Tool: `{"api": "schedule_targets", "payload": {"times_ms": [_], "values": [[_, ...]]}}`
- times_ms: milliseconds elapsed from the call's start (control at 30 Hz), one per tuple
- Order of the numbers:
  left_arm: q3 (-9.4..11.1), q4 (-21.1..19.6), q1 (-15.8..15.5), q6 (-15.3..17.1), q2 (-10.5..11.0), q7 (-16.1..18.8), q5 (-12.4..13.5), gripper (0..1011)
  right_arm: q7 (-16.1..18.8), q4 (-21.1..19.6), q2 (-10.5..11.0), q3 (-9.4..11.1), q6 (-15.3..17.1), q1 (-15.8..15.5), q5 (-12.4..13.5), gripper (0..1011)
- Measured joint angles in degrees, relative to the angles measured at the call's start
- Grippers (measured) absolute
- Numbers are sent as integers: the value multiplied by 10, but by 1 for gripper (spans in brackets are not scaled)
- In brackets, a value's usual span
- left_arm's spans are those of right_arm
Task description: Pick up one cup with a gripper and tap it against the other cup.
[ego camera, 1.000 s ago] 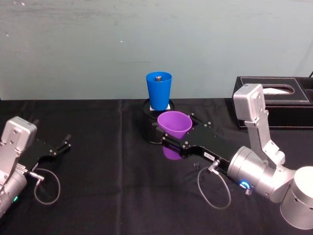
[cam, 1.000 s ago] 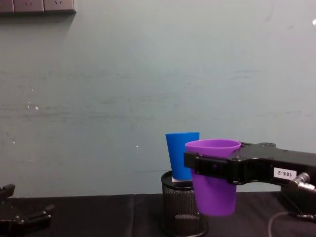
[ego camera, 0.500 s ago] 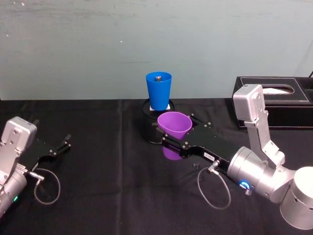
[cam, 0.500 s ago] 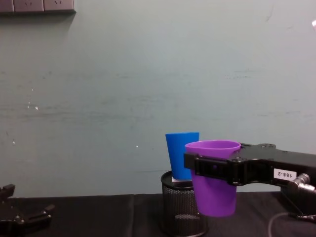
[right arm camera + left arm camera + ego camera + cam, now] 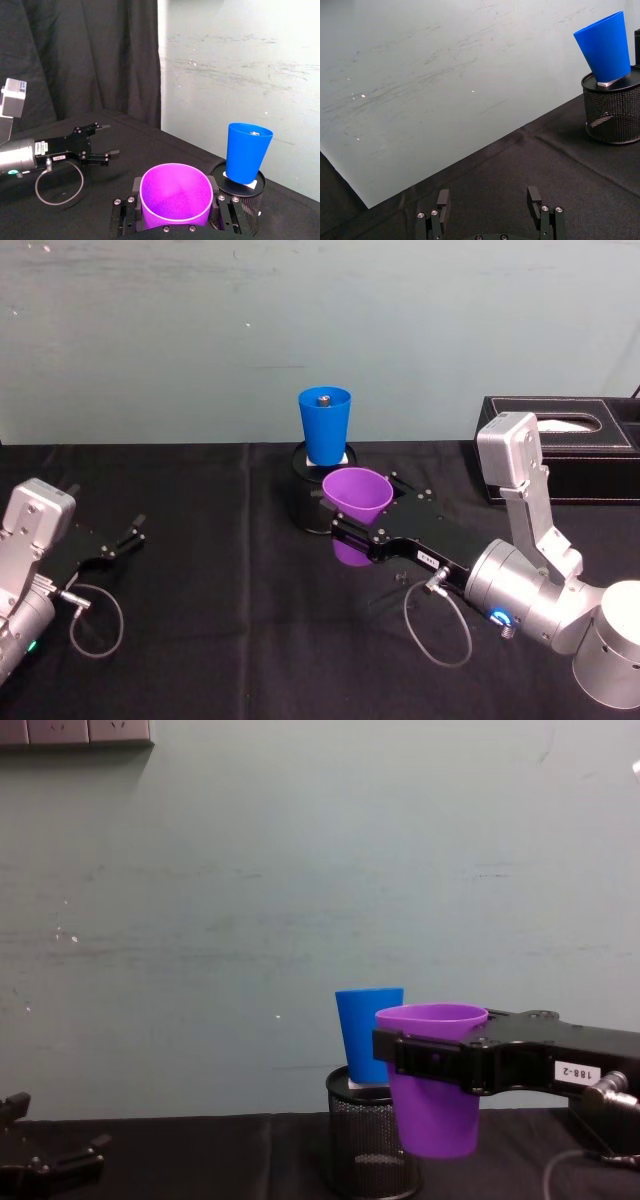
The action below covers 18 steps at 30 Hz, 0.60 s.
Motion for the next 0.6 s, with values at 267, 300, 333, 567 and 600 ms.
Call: {"api": "schedule_targets", "payload": {"times_ms": [267,300,333,567,600], "values": [[0,0,0,0,0,0,0,1000,0,0,0,0,0,0,0,734],[0,0,0,0,0,0,0,1000,0,0,0,0,0,0,0,735],[0,0,0,0,0,0,0,1000,0,0,0,0,0,0,-1,734],[0,0,0,0,0,0,0,1000,0,0,0,0,0,0,-1,735],[0,0,0,0,0,0,0,1000,0,0,0,0,0,0,-1,735]]}}
